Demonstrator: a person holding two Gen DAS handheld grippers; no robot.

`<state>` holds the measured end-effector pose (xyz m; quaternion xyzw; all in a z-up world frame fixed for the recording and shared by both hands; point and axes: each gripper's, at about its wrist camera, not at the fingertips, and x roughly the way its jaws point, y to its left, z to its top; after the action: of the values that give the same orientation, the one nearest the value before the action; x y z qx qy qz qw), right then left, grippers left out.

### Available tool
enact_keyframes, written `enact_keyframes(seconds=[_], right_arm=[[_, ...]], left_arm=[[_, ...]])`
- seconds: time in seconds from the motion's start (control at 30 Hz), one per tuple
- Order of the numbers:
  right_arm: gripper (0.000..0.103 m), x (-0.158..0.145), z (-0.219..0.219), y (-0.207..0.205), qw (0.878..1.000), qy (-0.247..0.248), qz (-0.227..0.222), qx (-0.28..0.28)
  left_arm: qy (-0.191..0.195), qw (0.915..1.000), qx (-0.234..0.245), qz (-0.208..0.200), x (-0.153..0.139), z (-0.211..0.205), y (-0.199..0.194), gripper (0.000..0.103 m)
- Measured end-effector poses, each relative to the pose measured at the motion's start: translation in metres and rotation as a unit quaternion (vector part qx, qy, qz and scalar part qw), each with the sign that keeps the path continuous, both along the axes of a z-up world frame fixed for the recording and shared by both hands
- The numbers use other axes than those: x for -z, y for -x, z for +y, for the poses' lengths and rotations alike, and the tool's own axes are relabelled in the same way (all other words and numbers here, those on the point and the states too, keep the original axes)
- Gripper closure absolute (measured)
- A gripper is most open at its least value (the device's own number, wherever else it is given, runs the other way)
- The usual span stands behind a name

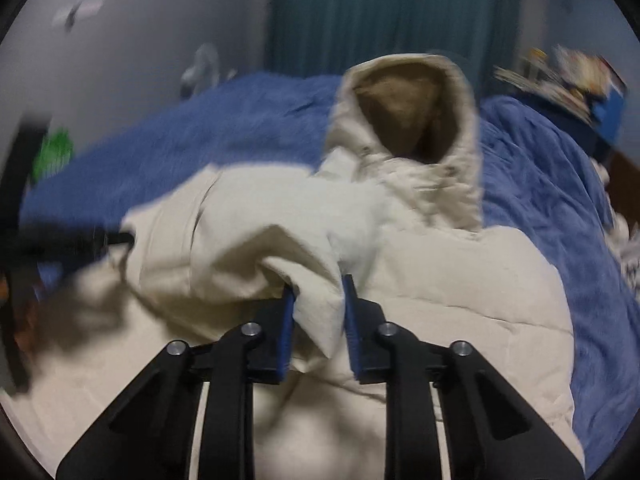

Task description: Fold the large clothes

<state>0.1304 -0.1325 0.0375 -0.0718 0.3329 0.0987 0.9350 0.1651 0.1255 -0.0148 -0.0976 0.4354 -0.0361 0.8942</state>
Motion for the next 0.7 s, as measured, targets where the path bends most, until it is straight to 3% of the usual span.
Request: enact_keyframes(seconds=[0.17, 0.33, 0.47, 0.53, 0.57, 0.6, 0.63, 0.7], right_arm=[[0.087, -0.015, -0.077, -0.003, 0.988, -0.113, 0.014, 0.1], [0.087, 0.013, -0.106, -0.011, 0.981, -0.113, 0.064, 0.143], [0.086, 0.033, -0.125, -0.019, 0.973, -0.152, 0.103, 0.143], [0.076, 0.035, -0.131, -0.022, 0.97, -0.161, 0.111, 0.141], [0.057, 0.034, -0.133, -0.022, 0.971, -0.158, 0.111, 0.139], [0.046, 0.032, -0.135, -0.022, 0.973, -0.148, 0.108, 0.138], [0.046, 0.029, -0.137, -0.021, 0.975, -0.144, 0.105, 0.132], [0.034, 0.024, -0.143, -0.017, 0.976, -0.151, 0.103, 0.121]], left_arm=[[-0.007, 0.9999, 0.008, -0.002, 0.0, -0.006, 0.0, 0.036], [-0.026, 0.9994, 0.022, 0.009, 0.008, -0.016, -0.003, 0.036], [-0.038, 0.9989, 0.027, 0.012, 0.012, -0.022, -0.005, 0.036], [-0.04, 0.9988, 0.027, 0.011, 0.012, -0.024, -0.005, 0.036], [-0.041, 0.9988, 0.027, 0.011, 0.013, -0.024, -0.004, 0.036], [-0.041, 0.9987, 0.026, 0.01, 0.013, -0.024, -0.004, 0.036], [-0.041, 0.9988, 0.026, 0.011, 0.013, -0.024, -0.004, 0.036], [-0.036, 0.999, 0.025, 0.012, 0.013, -0.022, -0.005, 0.036]])
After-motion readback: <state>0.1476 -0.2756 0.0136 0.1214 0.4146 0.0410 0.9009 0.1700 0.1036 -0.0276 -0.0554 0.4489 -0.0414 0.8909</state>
